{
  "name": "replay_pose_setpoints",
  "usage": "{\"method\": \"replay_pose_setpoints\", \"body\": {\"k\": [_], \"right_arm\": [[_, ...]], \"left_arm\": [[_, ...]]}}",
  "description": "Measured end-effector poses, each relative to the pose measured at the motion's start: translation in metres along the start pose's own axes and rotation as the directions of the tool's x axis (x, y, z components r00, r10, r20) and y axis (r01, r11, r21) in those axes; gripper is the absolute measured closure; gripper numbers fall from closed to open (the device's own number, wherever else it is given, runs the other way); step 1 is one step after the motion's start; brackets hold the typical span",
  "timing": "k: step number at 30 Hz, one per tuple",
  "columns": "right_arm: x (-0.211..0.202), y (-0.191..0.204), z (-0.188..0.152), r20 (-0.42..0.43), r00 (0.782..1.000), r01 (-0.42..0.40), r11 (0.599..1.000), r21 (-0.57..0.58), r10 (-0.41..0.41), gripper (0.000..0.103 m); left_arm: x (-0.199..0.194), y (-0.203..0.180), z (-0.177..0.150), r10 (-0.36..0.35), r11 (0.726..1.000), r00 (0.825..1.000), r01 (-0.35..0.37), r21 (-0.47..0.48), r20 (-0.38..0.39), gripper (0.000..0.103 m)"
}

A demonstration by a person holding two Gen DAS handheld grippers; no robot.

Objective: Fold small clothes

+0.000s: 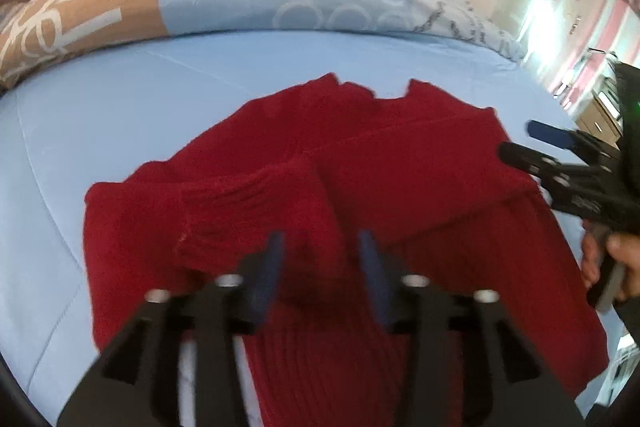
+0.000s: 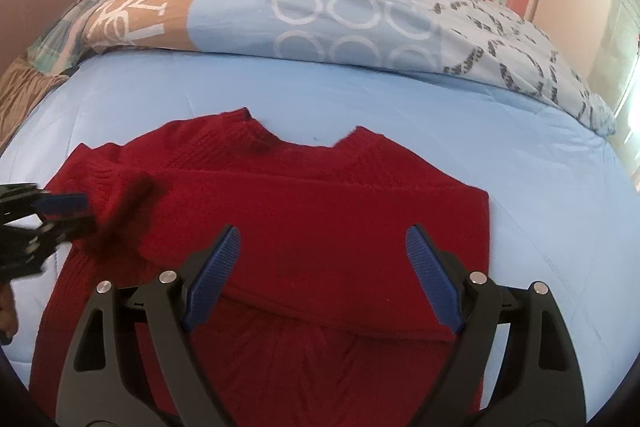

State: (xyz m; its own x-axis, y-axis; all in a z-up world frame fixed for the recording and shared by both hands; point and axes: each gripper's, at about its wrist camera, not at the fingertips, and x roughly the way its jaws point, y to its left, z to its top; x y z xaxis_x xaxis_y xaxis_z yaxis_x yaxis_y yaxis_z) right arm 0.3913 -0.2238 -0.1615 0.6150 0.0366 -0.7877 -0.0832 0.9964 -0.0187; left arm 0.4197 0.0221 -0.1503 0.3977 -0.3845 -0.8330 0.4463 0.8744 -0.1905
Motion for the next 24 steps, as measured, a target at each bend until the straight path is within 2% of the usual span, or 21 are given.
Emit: {"method": "replay_pose_setpoints", "body": {"k": [1, 3, 8, 12, 14, 17, 19, 22, 24], "right_arm": [[0.0, 0.0, -0.001, 0.0, 1.0, -0.001, 1.0, 0.001, 0.001, 0.017], [0.002, 0.001, -0.004, -0.003, 1.0, -0.009, 1.0, -0.002, 0.009, 0.017], [0.007, 0.019, -0.005, -0.014, 0.997, -0.07, 0.998, 0.001, 0.07, 0.017], [0.008, 0.062, 0.0, -0.013, 0.983, -0.184, 0.983, -0.03, 0.183, 0.017], [0.009, 0.091, 0.005, -0.011, 0.972, -0.233, 0.969, -0.078, 0.233, 0.019], [0.011, 0.136, 0.015, -0.025, 0.952, -0.305, 0.939, -0.161, 0.305, 0.03], [0.018, 0.161, 0.02, -0.053, 0.938, -0.346, 0.917, -0.197, 0.343, 0.042], [0.033, 0.182, 0.024, -0.096, 0.936, -0.352, 0.908, -0.228, 0.339, 0.042], [0.043, 0.185, 0.025, -0.135, 0.925, -0.376, 0.903, -0.207, 0.355, 0.042]], "left_arm": [[-0.009, -0.001, -0.005, -0.005, 1.0, 1.0, 0.005, 0.007, 0.013, 0.043], [-0.024, 0.004, -0.01, 0.002, 1.0, 1.0, -0.003, 0.011, 0.018, 0.043], [-0.031, 0.04, -0.025, 0.104, 0.994, 0.995, -0.104, -0.039, -0.003, 0.042], [-0.019, 0.074, -0.033, 0.158, 0.983, 0.987, -0.161, -0.087, -0.039, 0.042], [-0.016, 0.08, -0.035, 0.151, 0.983, 0.988, -0.154, -0.101, -0.041, 0.042], [-0.014, 0.077, -0.034, 0.178, 0.98, 0.983, -0.181, -0.079, -0.043, 0.042], [-0.014, 0.074, -0.037, 0.2, 0.978, 0.978, -0.203, -0.055, -0.05, 0.042], [-0.015, 0.074, -0.038, 0.196, 0.979, 0.98, -0.198, -0.047, -0.045, 0.042], [-0.017, 0.078, -0.037, 0.173, 0.982, 0.984, -0.175, -0.065, -0.041, 0.042]]}}
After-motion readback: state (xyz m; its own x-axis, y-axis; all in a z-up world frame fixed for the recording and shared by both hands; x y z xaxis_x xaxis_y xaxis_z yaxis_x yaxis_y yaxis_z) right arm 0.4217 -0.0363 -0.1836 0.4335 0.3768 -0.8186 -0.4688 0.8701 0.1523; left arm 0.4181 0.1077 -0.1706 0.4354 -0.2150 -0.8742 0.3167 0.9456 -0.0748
